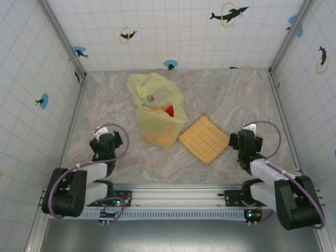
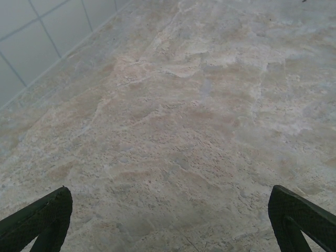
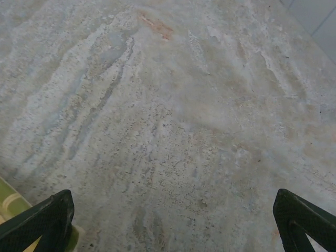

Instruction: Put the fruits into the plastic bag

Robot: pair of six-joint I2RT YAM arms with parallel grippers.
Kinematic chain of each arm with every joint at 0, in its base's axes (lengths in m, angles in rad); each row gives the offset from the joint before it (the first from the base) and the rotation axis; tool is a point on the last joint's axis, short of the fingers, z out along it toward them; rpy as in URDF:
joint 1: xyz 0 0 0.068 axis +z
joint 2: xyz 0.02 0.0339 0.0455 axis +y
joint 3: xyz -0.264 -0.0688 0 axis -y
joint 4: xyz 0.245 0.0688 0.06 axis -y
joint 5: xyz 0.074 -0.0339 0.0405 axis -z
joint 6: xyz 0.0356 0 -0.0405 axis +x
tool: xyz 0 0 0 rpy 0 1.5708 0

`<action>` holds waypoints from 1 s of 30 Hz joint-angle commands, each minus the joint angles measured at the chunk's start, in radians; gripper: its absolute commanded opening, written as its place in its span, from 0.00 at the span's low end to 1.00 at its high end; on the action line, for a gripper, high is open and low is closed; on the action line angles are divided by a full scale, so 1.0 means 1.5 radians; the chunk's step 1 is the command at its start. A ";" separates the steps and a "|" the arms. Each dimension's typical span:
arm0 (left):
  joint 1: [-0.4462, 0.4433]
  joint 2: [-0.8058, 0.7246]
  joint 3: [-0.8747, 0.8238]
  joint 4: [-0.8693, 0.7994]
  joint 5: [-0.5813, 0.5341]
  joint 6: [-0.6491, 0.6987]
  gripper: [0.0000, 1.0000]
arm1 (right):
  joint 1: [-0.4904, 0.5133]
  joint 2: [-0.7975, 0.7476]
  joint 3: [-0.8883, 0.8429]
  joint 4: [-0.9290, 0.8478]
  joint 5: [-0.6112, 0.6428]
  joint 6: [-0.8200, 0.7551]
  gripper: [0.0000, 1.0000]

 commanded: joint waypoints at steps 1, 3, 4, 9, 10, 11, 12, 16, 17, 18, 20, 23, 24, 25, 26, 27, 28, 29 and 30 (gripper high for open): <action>0.004 0.041 -0.019 0.142 0.028 0.043 0.98 | -0.018 0.033 -0.036 0.166 -0.009 -0.020 0.99; 0.005 0.070 -0.047 0.219 0.047 0.048 0.98 | -0.027 0.049 -0.052 0.213 -0.028 -0.020 0.99; 0.006 0.084 -0.055 0.258 0.049 0.054 0.98 | -0.030 0.060 -0.061 0.244 -0.033 -0.021 0.99; 0.010 0.095 -0.053 0.273 0.078 0.111 0.98 | -0.047 0.131 -0.080 0.346 -0.070 -0.034 0.99; 0.012 0.097 -0.060 0.295 0.077 0.118 0.98 | -0.049 0.147 -0.080 0.365 -0.075 -0.035 0.99; 0.015 0.101 -0.070 0.320 0.080 0.124 0.98 | -0.048 0.157 -0.070 0.358 -0.081 -0.038 0.99; 0.021 0.111 -0.083 0.360 0.087 0.127 0.98 | -0.048 0.161 -0.062 0.354 -0.087 -0.039 0.99; 0.044 0.167 -0.107 0.462 0.115 0.113 0.98 | -0.051 0.180 -0.074 0.423 -0.104 -0.054 0.99; 0.055 0.168 -0.104 0.450 0.142 0.108 0.98 | -0.052 0.184 -0.073 0.429 -0.110 -0.058 0.99; 0.059 0.178 -0.103 0.455 0.150 0.108 0.98 | -0.053 0.186 -0.073 0.436 -0.113 -0.060 0.99; 0.062 0.216 -0.101 0.507 0.162 0.107 0.97 | -0.053 0.190 -0.082 0.467 -0.119 -0.074 1.00; 0.081 0.201 -0.078 0.428 0.198 0.098 0.97 | -0.066 0.220 -0.116 0.563 -0.133 -0.074 1.00; 0.085 0.205 -0.075 0.431 0.208 0.094 0.97 | -0.071 0.236 -0.125 0.596 -0.140 -0.070 0.99; 0.091 0.199 -0.071 0.407 0.220 0.092 0.97 | -0.078 0.258 -0.136 0.633 -0.145 -0.061 0.99; 0.096 0.200 -0.067 0.401 0.228 0.088 0.98 | -0.083 0.281 -0.143 0.670 -0.151 -0.059 1.00; 0.099 0.202 -0.065 0.404 0.233 0.085 0.98 | -0.086 0.302 -0.149 0.714 -0.151 -0.060 0.99; 0.102 0.200 -0.064 0.393 0.237 0.084 0.97 | -0.090 0.303 -0.144 0.701 -0.154 -0.057 0.99; 0.102 0.201 -0.065 0.397 0.237 0.085 0.98 | -0.094 0.289 -0.125 0.639 -0.152 -0.047 0.99; 0.102 0.202 -0.065 0.399 0.236 0.085 0.98 | -0.099 0.280 -0.107 0.588 -0.157 -0.041 0.99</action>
